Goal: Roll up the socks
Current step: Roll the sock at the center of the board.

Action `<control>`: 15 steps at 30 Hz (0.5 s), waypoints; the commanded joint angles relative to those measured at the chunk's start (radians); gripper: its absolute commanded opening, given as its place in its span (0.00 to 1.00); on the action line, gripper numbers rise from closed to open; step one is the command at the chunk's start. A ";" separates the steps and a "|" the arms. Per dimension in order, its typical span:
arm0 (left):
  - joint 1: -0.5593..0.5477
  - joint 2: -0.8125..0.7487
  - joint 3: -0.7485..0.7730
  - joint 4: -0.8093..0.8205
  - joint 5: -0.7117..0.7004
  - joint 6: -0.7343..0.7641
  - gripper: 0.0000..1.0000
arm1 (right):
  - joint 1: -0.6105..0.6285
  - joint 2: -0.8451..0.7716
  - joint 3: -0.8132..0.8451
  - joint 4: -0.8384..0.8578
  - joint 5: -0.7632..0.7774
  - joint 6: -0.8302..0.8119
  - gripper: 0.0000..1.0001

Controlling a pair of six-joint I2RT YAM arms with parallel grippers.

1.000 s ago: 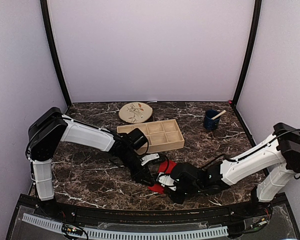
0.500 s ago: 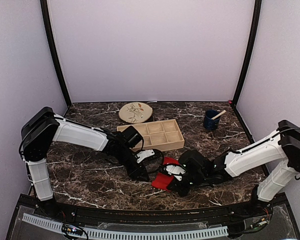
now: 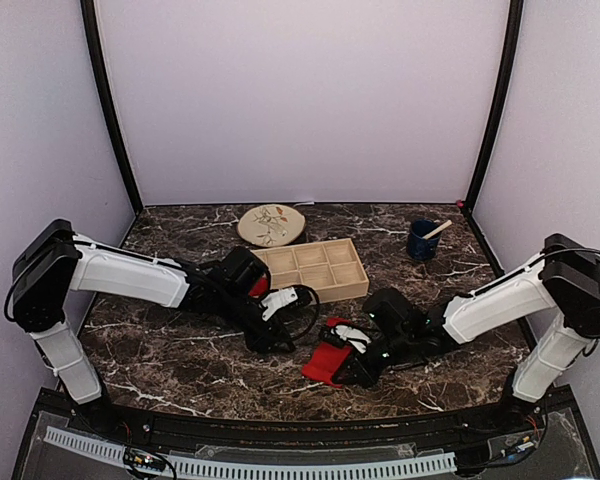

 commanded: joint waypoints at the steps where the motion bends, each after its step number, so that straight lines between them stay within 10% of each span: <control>1: -0.005 -0.095 -0.051 0.102 0.005 -0.003 0.40 | -0.037 0.040 0.009 0.000 -0.116 0.038 0.00; 15: -0.147 -0.064 -0.032 0.030 -0.079 0.152 0.43 | -0.110 0.129 0.045 -0.006 -0.298 0.111 0.00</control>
